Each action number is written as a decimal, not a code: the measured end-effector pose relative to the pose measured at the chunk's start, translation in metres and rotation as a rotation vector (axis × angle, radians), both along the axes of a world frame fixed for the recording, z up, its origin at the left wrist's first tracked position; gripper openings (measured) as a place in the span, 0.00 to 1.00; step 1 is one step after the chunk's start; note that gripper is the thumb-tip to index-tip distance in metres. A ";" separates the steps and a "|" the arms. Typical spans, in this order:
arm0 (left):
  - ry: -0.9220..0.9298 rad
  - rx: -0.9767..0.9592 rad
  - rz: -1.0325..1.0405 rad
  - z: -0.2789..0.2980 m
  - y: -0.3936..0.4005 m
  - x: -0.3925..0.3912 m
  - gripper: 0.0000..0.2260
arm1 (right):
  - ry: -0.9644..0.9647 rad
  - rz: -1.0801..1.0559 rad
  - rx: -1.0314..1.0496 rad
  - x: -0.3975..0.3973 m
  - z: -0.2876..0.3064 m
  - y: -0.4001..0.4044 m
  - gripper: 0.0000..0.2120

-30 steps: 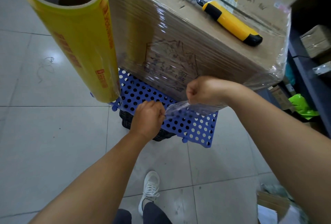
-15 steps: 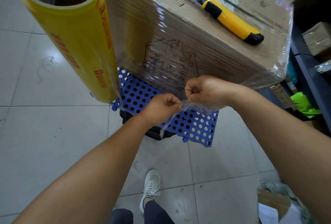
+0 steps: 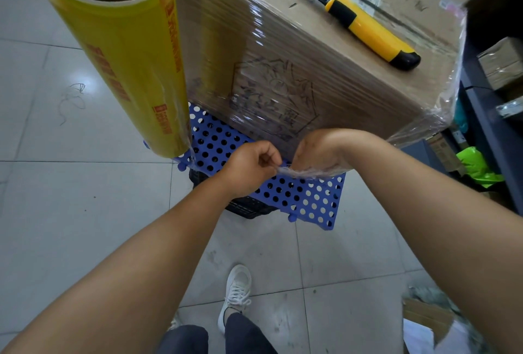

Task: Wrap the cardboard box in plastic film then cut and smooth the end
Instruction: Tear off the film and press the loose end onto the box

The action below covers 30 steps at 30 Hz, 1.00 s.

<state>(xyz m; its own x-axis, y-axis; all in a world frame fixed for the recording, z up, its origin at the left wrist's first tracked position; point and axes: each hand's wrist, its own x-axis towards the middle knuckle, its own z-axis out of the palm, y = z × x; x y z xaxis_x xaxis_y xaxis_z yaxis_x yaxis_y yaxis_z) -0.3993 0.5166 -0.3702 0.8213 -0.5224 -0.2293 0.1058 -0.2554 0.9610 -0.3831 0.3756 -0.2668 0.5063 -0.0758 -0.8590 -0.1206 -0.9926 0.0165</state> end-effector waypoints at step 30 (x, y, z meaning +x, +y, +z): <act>-0.044 0.276 0.413 -0.043 0.002 0.006 0.09 | -1.310 0.999 -0.182 0.060 0.039 0.010 0.06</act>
